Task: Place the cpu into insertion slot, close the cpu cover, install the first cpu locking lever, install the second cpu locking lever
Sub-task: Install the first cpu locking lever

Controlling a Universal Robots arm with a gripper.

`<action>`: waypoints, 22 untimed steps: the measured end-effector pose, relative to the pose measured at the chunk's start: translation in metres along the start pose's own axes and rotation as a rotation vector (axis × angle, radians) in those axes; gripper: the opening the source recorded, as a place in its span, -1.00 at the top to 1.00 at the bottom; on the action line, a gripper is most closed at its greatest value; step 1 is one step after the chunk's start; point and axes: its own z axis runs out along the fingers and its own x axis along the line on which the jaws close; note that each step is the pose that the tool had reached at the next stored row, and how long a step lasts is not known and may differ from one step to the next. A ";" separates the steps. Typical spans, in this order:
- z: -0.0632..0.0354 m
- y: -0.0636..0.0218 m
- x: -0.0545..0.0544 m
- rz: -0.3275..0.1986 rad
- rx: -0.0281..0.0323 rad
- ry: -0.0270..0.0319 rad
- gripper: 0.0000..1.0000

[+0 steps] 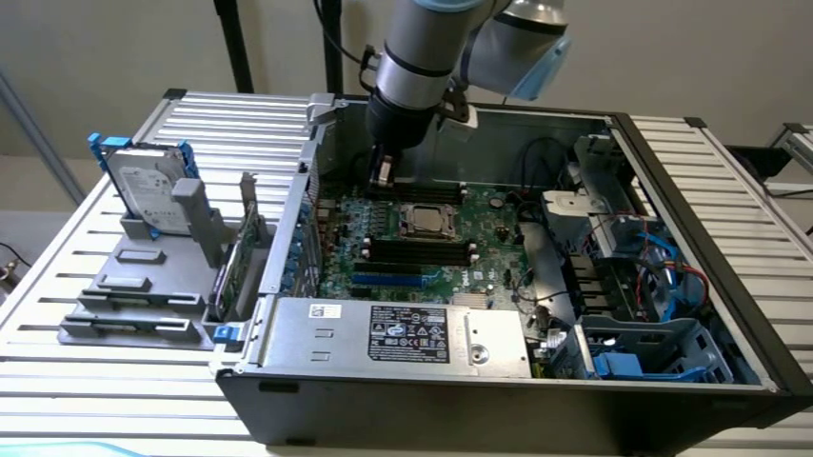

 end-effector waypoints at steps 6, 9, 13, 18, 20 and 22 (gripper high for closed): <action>0.0003 -0.0014 0.000 0.044 0.0042 0.0235 0.79; 0.0006 -0.0025 0.000 0.058 0.0065 0.0438 0.79; 0.0009 -0.0043 0.000 0.073 0.0094 0.0778 0.79; 0.0014 -0.0064 0.000 0.096 0.0105 0.1237 0.79; 0.0015 -0.0072 -0.001 0.107 0.0105 0.1418 0.79; 0.0017 -0.0080 -0.001 0.118 0.0105 0.1604 0.79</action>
